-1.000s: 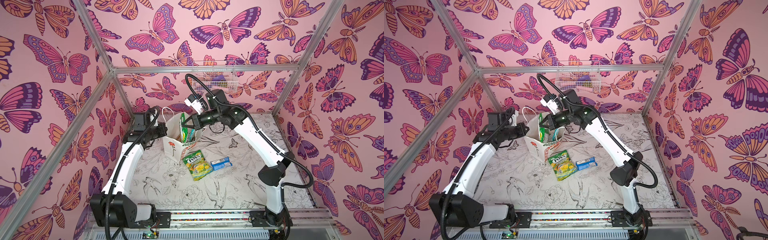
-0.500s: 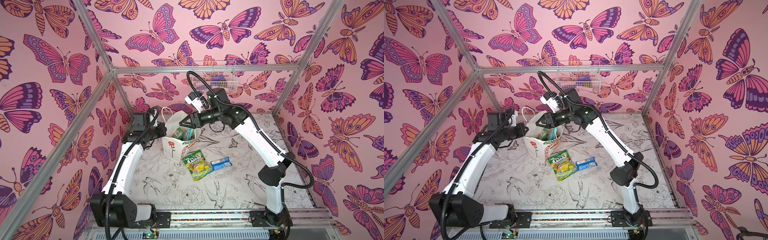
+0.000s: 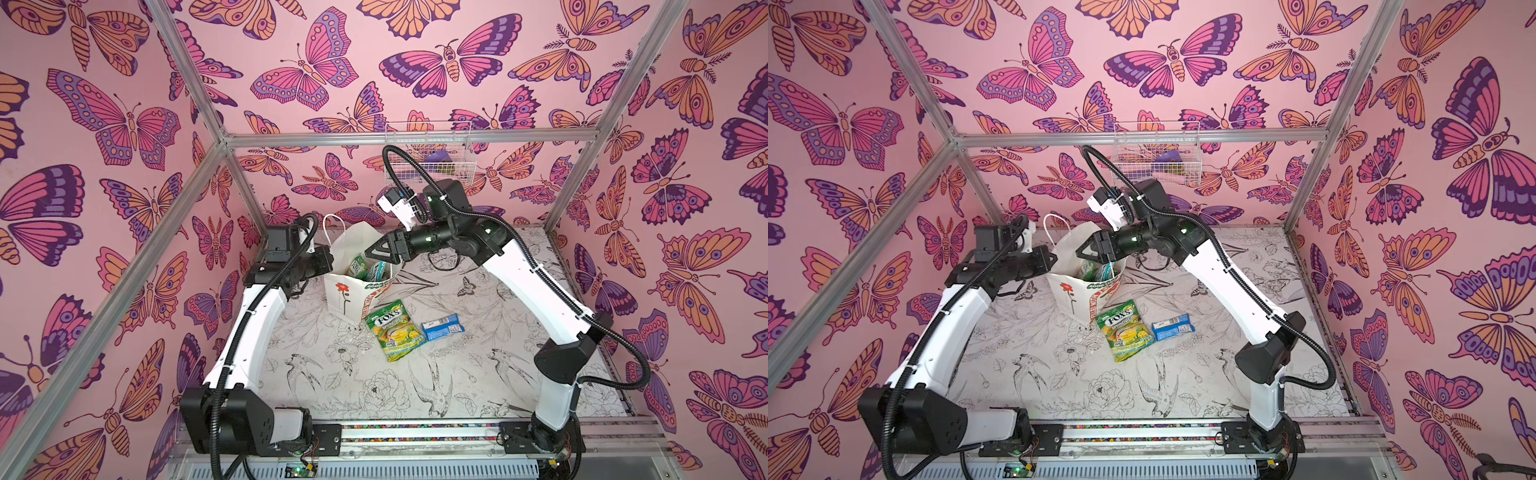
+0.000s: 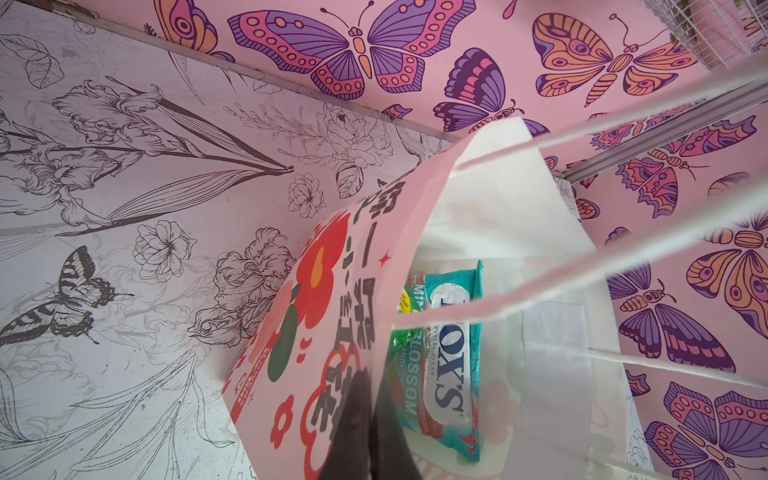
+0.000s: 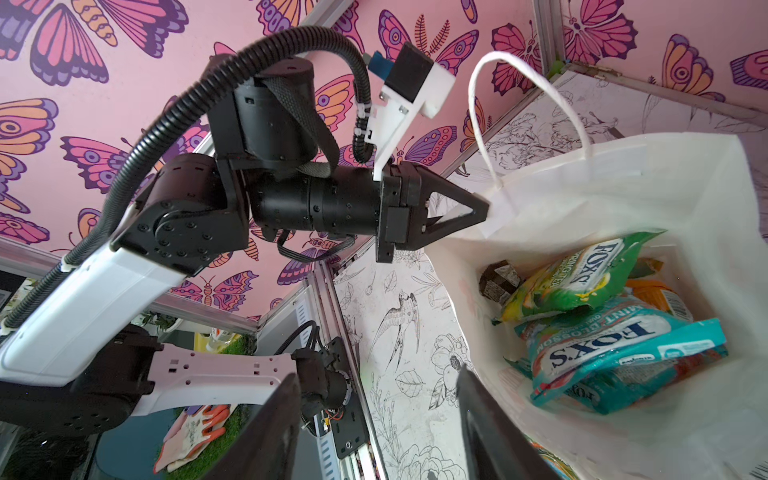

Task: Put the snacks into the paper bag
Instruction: 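Raise the open right gripper out of the bag and draw it back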

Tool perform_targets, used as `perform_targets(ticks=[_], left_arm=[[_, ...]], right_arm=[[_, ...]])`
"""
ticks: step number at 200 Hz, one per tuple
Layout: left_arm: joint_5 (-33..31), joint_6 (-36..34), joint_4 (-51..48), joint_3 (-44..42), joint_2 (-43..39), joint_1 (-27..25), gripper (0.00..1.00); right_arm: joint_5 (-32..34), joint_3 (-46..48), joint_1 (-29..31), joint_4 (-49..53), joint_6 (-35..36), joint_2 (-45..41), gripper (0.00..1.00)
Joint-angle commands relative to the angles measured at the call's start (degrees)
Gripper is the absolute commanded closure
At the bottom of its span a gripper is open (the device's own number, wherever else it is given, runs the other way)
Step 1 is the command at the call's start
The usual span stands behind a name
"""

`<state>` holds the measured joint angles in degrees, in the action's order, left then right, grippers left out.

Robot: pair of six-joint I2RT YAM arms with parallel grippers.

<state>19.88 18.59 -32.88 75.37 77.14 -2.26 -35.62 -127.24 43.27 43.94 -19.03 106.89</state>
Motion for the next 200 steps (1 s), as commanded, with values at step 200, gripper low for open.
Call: perform_targets(ticks=[200], left_arm=[[0.27, 0.40, 3.26, -0.03, -1.38, 0.51, 1.00]], right_arm=[[16.19, 25.72, -1.53, -8.82, 0.37, -18.85, 0.25]])
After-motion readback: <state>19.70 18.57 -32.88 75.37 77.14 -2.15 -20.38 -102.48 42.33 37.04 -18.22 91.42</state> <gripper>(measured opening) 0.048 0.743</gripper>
